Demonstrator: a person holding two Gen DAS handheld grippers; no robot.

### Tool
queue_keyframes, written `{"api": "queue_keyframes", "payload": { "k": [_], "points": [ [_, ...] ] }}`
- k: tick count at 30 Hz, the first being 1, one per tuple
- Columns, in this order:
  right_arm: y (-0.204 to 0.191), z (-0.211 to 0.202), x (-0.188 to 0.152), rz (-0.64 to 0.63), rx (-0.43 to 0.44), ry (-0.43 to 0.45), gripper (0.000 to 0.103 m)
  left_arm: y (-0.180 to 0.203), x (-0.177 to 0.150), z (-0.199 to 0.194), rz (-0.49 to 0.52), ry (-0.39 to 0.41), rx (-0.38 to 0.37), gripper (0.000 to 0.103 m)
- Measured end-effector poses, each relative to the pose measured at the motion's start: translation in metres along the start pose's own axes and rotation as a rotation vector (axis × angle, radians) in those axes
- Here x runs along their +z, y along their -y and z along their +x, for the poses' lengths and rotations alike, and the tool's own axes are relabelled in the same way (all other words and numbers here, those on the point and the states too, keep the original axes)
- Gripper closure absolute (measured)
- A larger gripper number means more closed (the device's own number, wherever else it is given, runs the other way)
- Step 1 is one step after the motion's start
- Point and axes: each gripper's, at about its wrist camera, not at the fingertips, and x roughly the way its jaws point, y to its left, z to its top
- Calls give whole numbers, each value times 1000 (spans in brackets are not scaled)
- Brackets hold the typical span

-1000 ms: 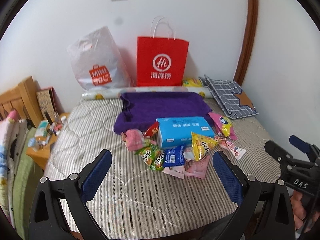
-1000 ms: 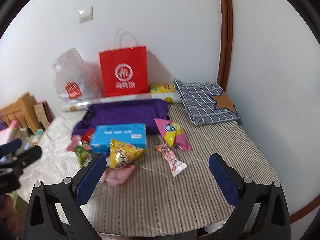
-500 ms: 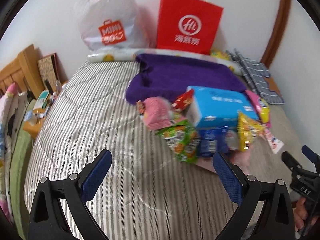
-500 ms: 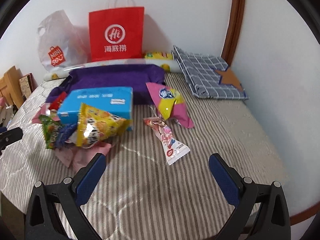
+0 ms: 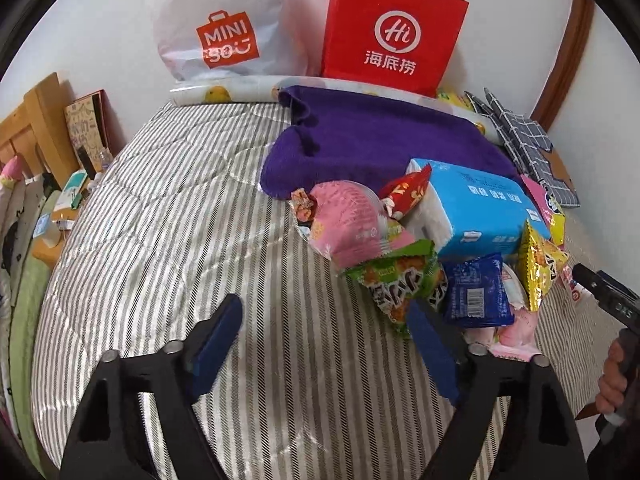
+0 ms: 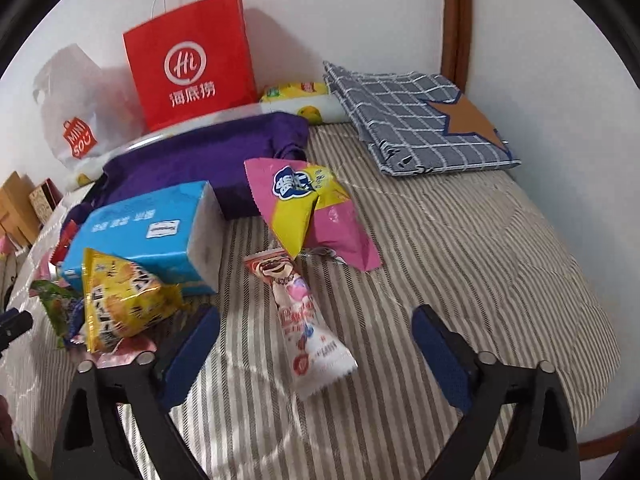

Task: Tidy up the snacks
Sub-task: 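Grasp the pink wrapped cake with the left tool while the right tool grasps the Lotso candy bar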

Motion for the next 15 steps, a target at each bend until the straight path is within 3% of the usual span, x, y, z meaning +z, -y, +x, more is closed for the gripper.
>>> {"api": "queue_keyframes", "payload": {
  "k": [9,11,13,15],
  "points": [
    [-10,37,8,-47,27,-48,34,-14,9,-5,-23,-20,-49,24],
    [-15,44,6,-81,4,-51,43,-15,12,-5,-28,-24,-57,25],
    [-16,49,5,-93,-3,-52,60,-13,16,-5,-26,-15,-65,26],
    [-14,53,3,-91,2,-52,63,-11,22,-5,-22,-3,-63,26]
  ]
}}
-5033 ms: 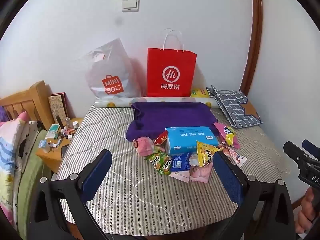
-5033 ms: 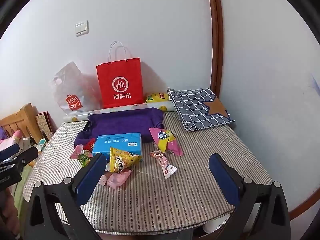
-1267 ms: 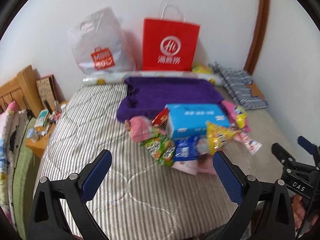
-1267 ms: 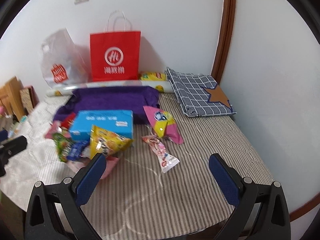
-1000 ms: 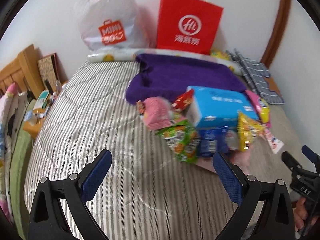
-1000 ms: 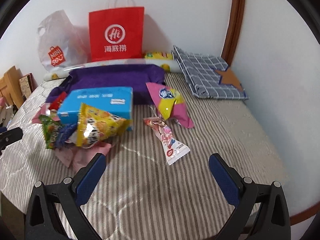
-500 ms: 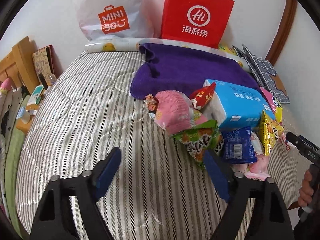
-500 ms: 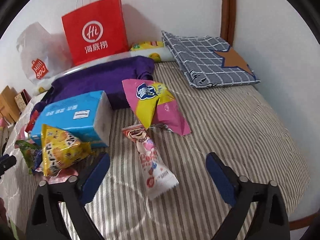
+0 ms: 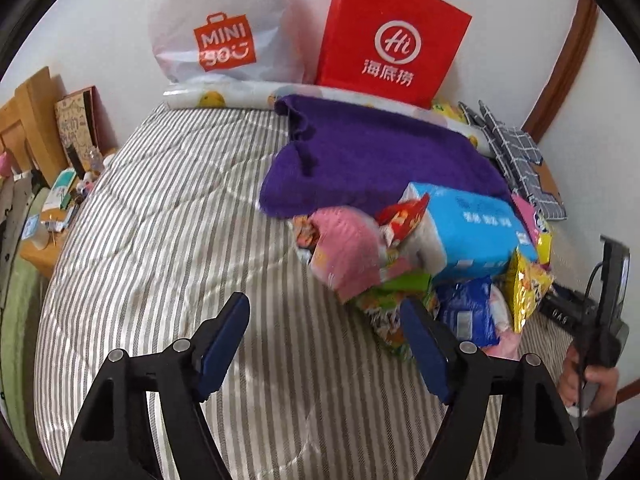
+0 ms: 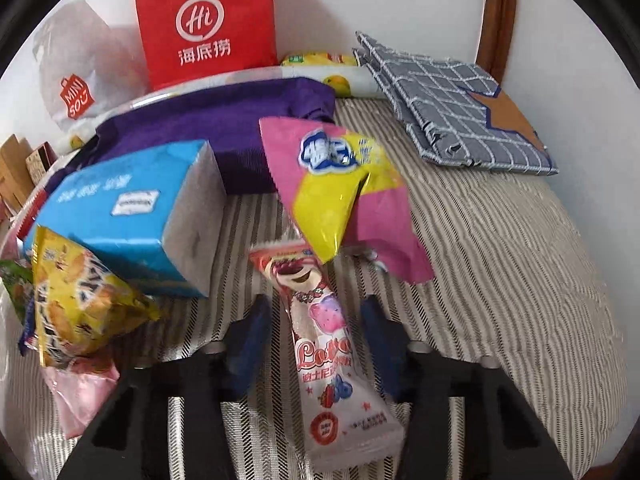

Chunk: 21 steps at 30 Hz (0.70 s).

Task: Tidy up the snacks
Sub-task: 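Grasp the pink wrapped cake with the left tool while the right tool grasps the Lotso candy bar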

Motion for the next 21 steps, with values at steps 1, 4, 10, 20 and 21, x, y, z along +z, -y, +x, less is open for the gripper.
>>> {"api": "queue_keyframes", "payload": {
  "k": [1,4,10,20,21],
  "points": [
    [1,0,-1,5,5,2,65,1,3,1,2,2,5,26],
    [5,1,-1,21,5,0,66,6,15,7,11,4,22,26],
    [4,1,-1,19,-3,-2,66,2,41,27,-43,-15,33,26],
    [3,1,-1,21,7,-2,64,5,56,71,-71,-128,27,40],
    [4,2,0,22,8,-2,64,4,55,73,-75,-138,31,44]
  ]
}}
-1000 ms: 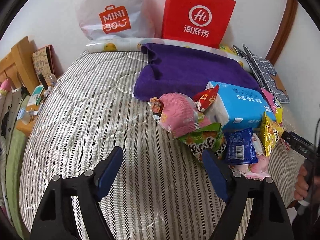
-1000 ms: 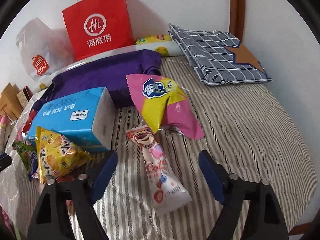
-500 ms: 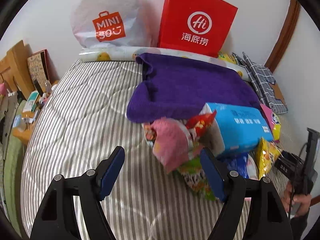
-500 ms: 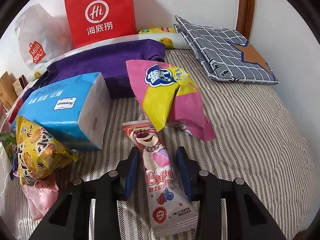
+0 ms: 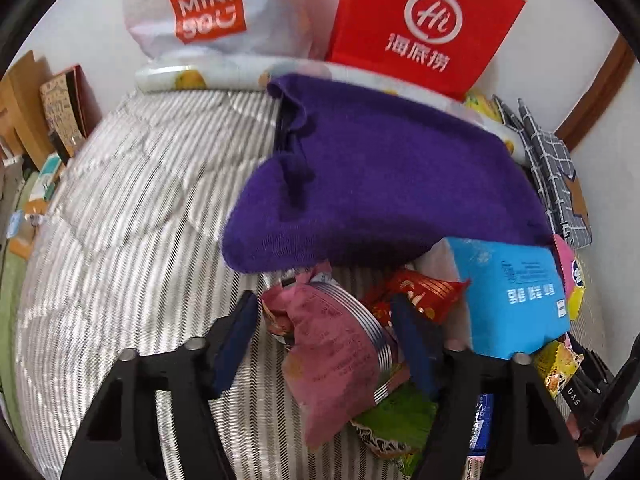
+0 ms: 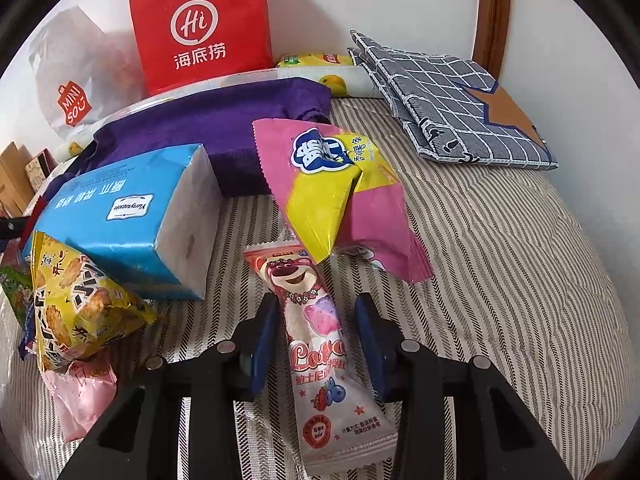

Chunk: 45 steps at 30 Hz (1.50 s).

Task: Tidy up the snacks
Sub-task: 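Grasp the pink wrapped cake with the left tool while the right tool grasps the Lotso candy bar, then carry the pink cake and Lotso candy bar over the purple towel with both tools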

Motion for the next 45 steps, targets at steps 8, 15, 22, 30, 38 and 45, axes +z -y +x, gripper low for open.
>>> {"api": "queue_keyframes", "payload": {
  "k": [8,15,22,30,38,45],
  "points": [
    [0,0,0,-1,0,0,64,-13,-14,-19,17,13,-6,51],
    [0,0,1,-2,-1,1,64,-28,-32,-19,-7,8,-47,44],
    [0,0,1,2,2,2,64,-19,-39,-21,13,3,-55,52],
    [-4,-7,-1,-12,-18,6,83,-27,-48,-53,39,51,-42,53],
    [-8,-42,-11,20,21,26,84,-28,-54,-79,46,87,-58,53],
    [-9,-79,-11,29,15,67,84,-22,-52,-105,47,125,-105,53]
  ]
}}
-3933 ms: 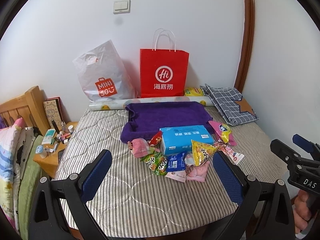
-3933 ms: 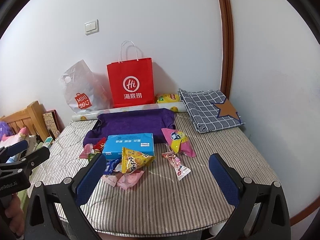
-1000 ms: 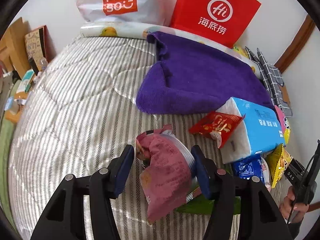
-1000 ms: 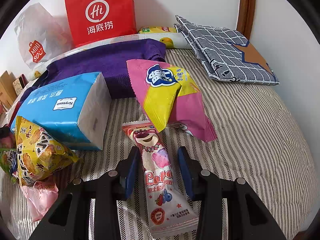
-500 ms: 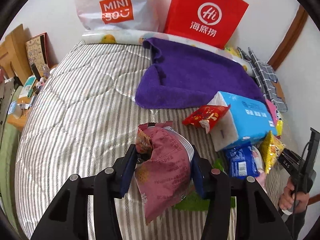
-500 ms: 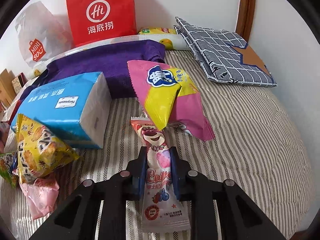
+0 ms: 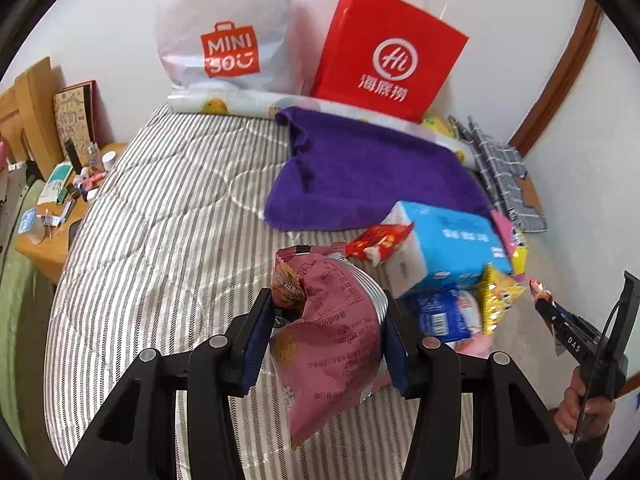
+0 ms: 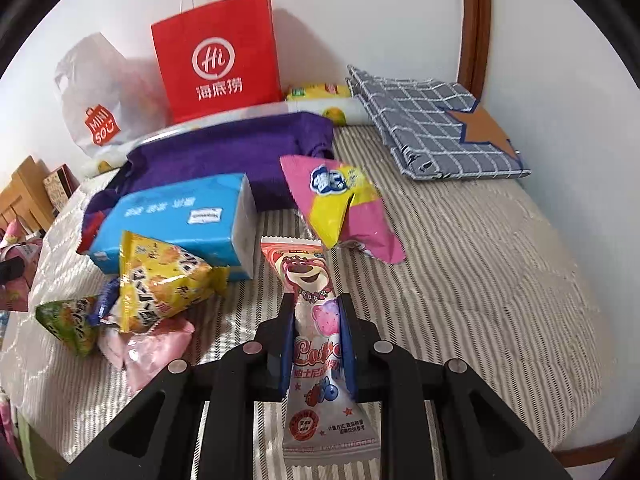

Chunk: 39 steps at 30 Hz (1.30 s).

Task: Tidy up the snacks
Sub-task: 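Carry the pink cake and Lotso candy bar over the purple towel with both tools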

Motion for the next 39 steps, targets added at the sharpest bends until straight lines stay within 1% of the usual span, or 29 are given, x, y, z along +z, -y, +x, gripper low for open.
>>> {"api": "queue_keyframes", "payload": {
  "k": [4,6,12,19,27,34,39],
  "points": [
    [-3,-14,5,5,12,17,84,12,5,-11,22,20,-21,53],
    [-8,-22,11,-3,16,32,84,19,9,-14,30,22,-47,53],
    [-18,-36,31,-21,35,65,84,41,23,-14,63,22,-100,53],
    [-24,-37,58,-25,52,90,84,67,46,-12,116,27,-147,53],
    [-35,-31,84,-40,80,111,84,94,65,1,165,16,-187,53],
    [-37,-20,106,-31,86,124,84,99,87,13,173,11,-200,53],
    [-38,-7,123,-29,83,139,84,98,103,23,188,11,-186,53]
  ]
}}
